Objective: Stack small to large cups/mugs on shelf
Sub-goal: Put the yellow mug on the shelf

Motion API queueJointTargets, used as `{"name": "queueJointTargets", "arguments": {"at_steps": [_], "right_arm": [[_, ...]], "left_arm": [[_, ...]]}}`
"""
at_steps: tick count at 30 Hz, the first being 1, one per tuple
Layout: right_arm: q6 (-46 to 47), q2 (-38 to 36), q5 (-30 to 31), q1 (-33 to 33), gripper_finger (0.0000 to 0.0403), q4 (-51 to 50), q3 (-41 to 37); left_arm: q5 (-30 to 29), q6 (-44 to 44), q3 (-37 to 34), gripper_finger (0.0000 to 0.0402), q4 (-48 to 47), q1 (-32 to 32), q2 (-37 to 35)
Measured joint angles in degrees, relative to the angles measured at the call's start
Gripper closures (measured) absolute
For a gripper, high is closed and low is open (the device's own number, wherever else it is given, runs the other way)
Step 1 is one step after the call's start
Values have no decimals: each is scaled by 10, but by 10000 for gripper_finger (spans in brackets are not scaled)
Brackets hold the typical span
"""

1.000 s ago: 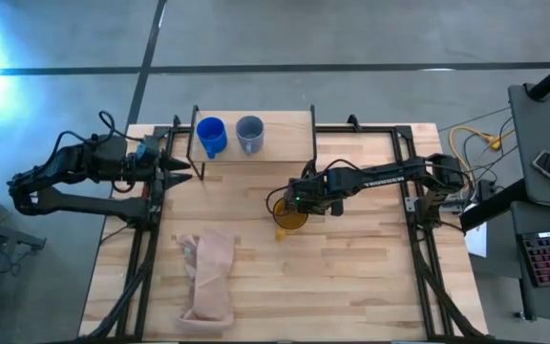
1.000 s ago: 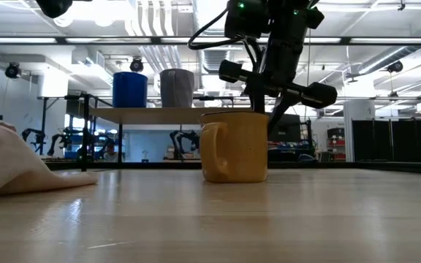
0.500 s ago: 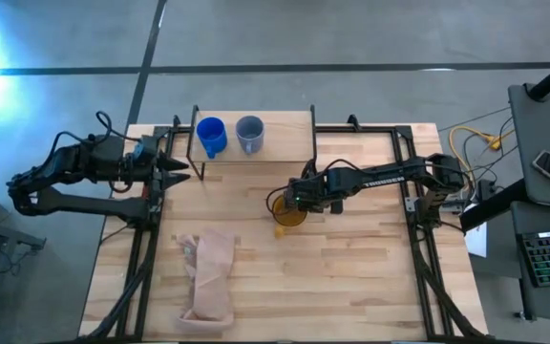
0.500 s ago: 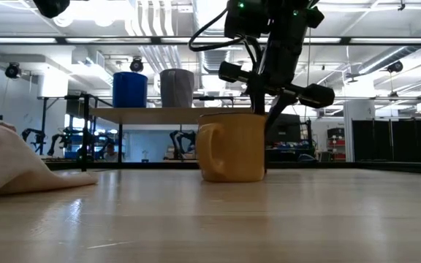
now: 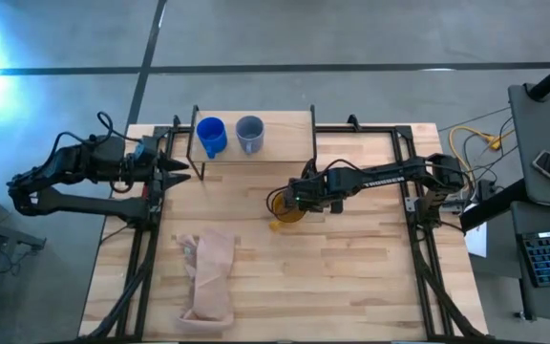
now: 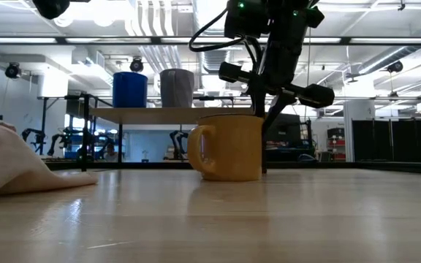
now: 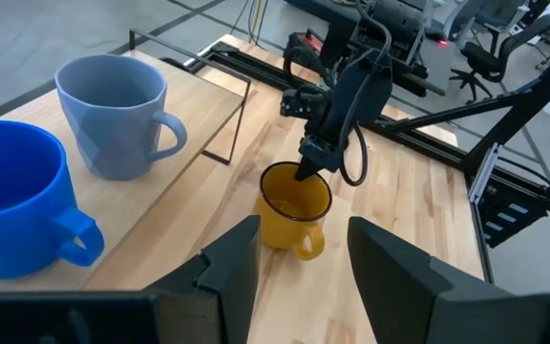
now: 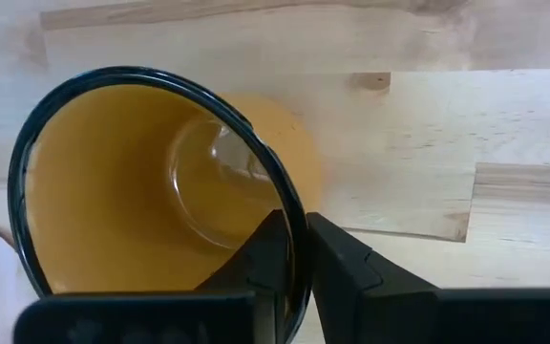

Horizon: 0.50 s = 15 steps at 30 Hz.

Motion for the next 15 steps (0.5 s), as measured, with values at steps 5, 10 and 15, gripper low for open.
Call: {"name": "queueJointTargets", "arguments": {"at_steps": [5, 10, 15], "right_arm": [[-5, 0, 2, 0, 345, -4, 0], [-8, 0, 7, 0, 317, -5, 0], [-14, 0, 9, 0, 297, -6, -6]], "left_arm": [[0, -2, -1, 256, 0, 0, 0], [0, -2, -1, 256, 0, 0, 0], [0, -2, -1, 256, 0, 0, 1]]}}
